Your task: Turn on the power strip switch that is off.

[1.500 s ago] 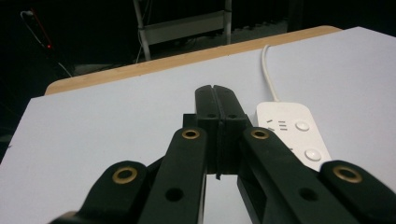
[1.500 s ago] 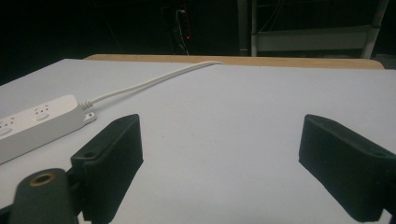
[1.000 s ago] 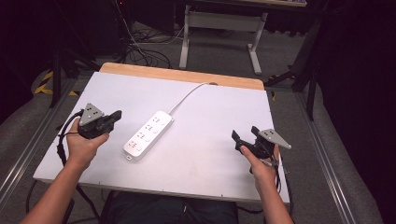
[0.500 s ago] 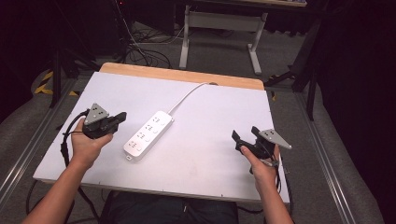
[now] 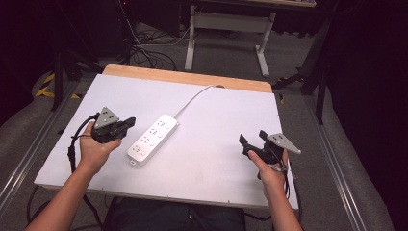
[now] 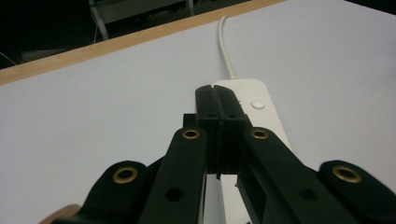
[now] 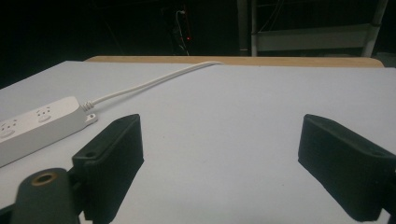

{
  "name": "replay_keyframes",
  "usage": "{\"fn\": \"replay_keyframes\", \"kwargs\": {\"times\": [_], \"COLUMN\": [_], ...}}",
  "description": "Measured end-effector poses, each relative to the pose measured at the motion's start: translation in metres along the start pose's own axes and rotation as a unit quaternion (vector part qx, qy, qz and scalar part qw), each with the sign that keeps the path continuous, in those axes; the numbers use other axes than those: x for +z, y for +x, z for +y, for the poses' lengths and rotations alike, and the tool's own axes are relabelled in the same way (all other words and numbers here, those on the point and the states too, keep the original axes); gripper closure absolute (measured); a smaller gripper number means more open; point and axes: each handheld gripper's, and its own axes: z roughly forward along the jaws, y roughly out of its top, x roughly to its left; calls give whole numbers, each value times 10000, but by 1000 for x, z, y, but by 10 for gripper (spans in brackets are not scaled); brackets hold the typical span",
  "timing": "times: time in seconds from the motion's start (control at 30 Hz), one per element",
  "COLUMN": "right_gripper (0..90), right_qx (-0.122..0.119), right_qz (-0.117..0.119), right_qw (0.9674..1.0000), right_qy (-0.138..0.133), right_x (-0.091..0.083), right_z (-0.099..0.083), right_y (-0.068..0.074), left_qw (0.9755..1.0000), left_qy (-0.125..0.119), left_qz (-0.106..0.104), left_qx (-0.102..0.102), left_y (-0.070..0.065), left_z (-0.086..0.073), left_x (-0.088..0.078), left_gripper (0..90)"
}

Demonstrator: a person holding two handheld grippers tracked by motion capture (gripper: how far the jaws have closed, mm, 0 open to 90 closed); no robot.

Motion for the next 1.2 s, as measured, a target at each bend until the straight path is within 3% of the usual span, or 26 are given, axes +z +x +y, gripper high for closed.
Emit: {"fn": "replay_keyframes", "kwargs": {"times": [0.33,0.4,0.63,0.77,0.97,1.2], "right_gripper": [145,145,145,145,144,144], "right_qx": [-8,-14,2,2,21,32], "right_qz": [0,-3,-11,-13,-26,-38], "right_qw": [10000,10000,10000,10000,10000,10000], "right_qy": [7,9,14,17,19,2], "right_x": [0,0,0,0,-1,-2], "right_z": [0,0,0,0,0,0], "right_y": [0,0,0,0,0,-1], "left_qw": [9997,9994,9982,9965,9949,9907], "left_qy": [181,216,385,512,691,1018], "left_qz": [-133,-165,-336,-506,-567,-700], "left_qx": [102,213,321,420,460,564], "left_y": [-8,-11,-19,-26,-32,-38], "left_z": [0,0,0,1,-1,-5], "left_x": [8,10,17,23,29,36], "left_gripper": [900,900,900,900,900,900]}}
